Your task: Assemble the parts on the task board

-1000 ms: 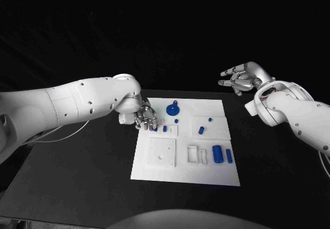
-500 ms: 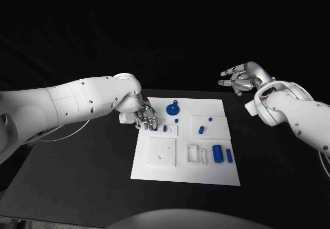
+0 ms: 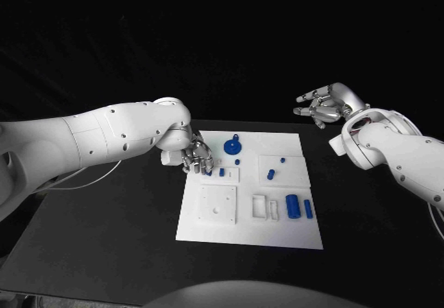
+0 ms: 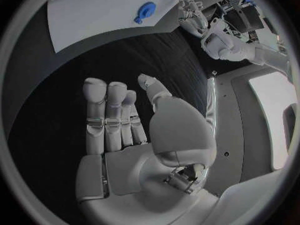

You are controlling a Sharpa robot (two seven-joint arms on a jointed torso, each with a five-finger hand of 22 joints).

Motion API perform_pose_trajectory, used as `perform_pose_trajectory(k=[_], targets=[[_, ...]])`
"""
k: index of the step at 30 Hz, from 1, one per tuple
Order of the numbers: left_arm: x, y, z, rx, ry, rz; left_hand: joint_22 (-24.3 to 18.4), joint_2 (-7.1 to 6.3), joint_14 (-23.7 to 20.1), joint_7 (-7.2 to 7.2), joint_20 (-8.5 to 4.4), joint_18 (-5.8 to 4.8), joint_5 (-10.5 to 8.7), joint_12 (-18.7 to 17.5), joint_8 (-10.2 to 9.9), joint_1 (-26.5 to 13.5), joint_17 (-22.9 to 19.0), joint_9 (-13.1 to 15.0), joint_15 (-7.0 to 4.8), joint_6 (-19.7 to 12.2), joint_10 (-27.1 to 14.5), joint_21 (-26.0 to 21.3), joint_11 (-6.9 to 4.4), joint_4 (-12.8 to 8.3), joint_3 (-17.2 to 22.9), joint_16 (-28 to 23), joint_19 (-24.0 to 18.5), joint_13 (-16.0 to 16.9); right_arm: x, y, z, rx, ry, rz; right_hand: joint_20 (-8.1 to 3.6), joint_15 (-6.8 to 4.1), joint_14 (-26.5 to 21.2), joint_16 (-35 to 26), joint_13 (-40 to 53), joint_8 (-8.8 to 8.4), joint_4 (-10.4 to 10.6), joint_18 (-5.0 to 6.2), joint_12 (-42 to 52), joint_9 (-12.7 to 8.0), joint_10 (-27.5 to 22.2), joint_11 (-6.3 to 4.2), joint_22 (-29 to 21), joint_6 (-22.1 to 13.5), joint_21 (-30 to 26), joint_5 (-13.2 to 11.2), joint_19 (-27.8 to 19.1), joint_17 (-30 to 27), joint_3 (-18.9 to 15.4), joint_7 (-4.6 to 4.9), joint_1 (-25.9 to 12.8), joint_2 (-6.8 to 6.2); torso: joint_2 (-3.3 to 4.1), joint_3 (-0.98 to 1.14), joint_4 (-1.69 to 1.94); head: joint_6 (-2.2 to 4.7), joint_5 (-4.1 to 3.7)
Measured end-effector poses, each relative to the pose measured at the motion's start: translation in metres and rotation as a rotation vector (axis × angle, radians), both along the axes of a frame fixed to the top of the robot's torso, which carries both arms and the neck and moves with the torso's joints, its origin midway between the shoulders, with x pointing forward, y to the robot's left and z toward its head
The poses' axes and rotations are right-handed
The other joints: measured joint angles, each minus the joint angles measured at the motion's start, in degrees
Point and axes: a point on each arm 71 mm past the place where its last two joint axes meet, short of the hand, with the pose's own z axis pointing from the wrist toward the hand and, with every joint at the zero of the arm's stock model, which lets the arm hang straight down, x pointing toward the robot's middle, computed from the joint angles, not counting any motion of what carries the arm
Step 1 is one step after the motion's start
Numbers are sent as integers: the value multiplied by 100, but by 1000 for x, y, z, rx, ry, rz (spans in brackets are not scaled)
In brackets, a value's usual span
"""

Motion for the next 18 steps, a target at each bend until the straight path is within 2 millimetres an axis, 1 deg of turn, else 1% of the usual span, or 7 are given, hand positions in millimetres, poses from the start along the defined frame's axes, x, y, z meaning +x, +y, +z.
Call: perform_pose_trajectory(k=[5,8,10,18], targets=[[1,-1,0,-1,0,1,0,44,42,1,20,0,-1,25,0,-44,28,92,0,20,20,0,20,-4,32,0,21,0,0,0,0,0,0,0,0,0,0,0,0,0,0,0,0,0,0,0,0,0,0,0,0,0,0,0,0,0,-1,-3,0,9,0],[1,-1,0,-3,2,0,0,47,43,2,20,0,-1,25,0,-47,38,99,0,27,21,0,20,-4,32,22,20,0,0,0,0,0,0,0,0,0,0,0,0,0,0,0,0,0,0,0,0,0,0,0,0,0,0,0,0,0,-1,-3,0,9,-1],[1,-2,0,-4,4,-1,-1,46,43,7,21,0,-13,25,0,-47,52,101,1,35,41,0,40,-19,46,22,21,0,0,0,0,0,0,0,0,0,0,0,0,0,0,0,0,0,0,0,0,0,0,0,0,0,0,0,0,0,-1,-3,0,9,-2],[1,-3,1,-8,11,-5,-1,45,52,11,20,0,-44,25,0,-48,78,123,10,51,41,0,40,-36,93,22,20,-1,0,0,0,0,1,0,0,0,0,0,-1,0,0,0,0,0,0,0,0,0,0,0,0,0,0,0,0,0,-1,-2,1,9,-3]])
